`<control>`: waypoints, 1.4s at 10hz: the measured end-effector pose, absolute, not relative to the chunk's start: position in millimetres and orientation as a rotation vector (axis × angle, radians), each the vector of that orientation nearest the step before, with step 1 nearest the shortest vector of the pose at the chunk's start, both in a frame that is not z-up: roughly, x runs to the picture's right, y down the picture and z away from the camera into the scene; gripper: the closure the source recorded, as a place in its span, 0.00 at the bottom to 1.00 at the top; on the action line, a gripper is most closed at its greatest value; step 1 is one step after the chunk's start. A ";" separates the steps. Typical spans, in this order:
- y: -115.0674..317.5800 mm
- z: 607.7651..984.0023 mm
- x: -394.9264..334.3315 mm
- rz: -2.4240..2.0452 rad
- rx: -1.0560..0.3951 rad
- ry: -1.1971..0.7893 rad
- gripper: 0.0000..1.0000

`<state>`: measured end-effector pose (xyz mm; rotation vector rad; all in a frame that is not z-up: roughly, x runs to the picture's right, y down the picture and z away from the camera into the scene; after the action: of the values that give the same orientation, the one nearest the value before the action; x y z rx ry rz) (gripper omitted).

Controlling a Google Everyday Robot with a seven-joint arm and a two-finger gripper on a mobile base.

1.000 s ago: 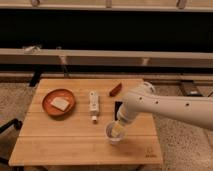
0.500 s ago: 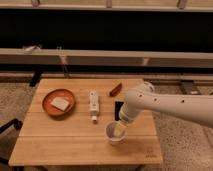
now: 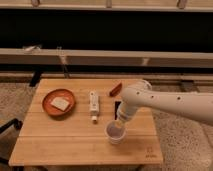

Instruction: Pick up the ceramic cup

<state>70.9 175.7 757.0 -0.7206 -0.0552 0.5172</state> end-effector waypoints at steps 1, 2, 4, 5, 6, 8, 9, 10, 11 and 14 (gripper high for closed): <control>172.0 755.3 68.1 0.515 -0.722 -0.069 0.84; 166.0 752.3 63.5 0.516 -0.728 -0.082 0.95; 154.1 743.6 54.9 0.512 -0.751 -0.106 1.00; 148.9 738.8 52.6 0.512 -0.762 -0.118 1.00; 138.6 730.1 47.0 0.505 -0.776 -0.143 1.00; 123.7 718.8 42.0 0.491 -0.774 -0.181 1.00; 116.6 713.6 39.2 0.480 -0.767 -0.198 1.00; 111.2 710.1 36.8 0.470 -0.759 -0.211 1.00; 106.2 706.4 34.3 0.457 -0.754 -0.222 1.00; 96.3 699.7 25.9 0.415 -0.744 -0.241 1.00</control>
<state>25.9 96.3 699.7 -0.7438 -0.2413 0.4152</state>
